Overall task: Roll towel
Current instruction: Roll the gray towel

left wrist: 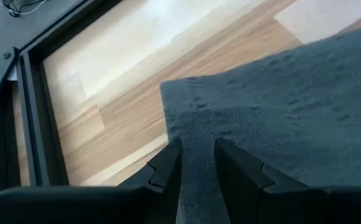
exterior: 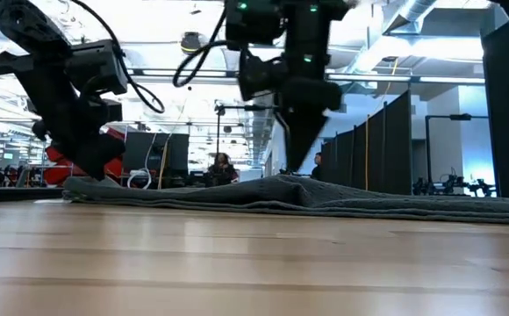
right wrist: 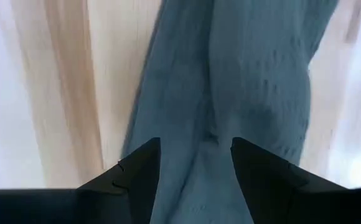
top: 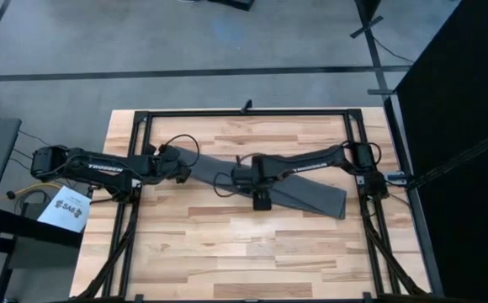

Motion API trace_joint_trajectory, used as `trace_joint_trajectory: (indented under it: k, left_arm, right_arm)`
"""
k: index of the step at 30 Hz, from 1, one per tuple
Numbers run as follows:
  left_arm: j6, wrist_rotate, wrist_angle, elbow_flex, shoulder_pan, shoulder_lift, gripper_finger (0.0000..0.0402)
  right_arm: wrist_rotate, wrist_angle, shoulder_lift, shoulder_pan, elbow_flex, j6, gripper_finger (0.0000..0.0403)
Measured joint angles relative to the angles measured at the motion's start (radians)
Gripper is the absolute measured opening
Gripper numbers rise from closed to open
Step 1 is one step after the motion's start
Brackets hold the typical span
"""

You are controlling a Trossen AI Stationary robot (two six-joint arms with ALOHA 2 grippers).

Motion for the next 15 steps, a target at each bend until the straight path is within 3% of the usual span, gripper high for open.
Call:
trace_joint_trajectory:
  k: [3, 7, 12, 15]
  left_arm:
    - [0.011, 0.006, -0.001, 0.005, -0.023, -0.013, 0.0082]
    - [0.079, 0.006, 0.03, 0.03, -0.047, -0.057, 0.0082]
    - [0.247, 0.029, 0.245, 0.034, -0.058, -0.09, 0.0081]
    - [0.276, 0.066, 0.35, 0.029, -0.058, -0.062, 0.0081]
  right_arm:
    - [0.01, 0.005, -0.042, 0.042, -0.097, 0.04, 0.0187]
    - [0.045, 0.141, -0.174, 0.085, -0.294, 0.119, 0.0187]
    - [0.104, 0.398, -0.342, 0.103, -0.538, 0.166, 0.0187]
    - [0.105, 0.53, -0.374, 0.104, -0.641, 0.195, 0.0187]
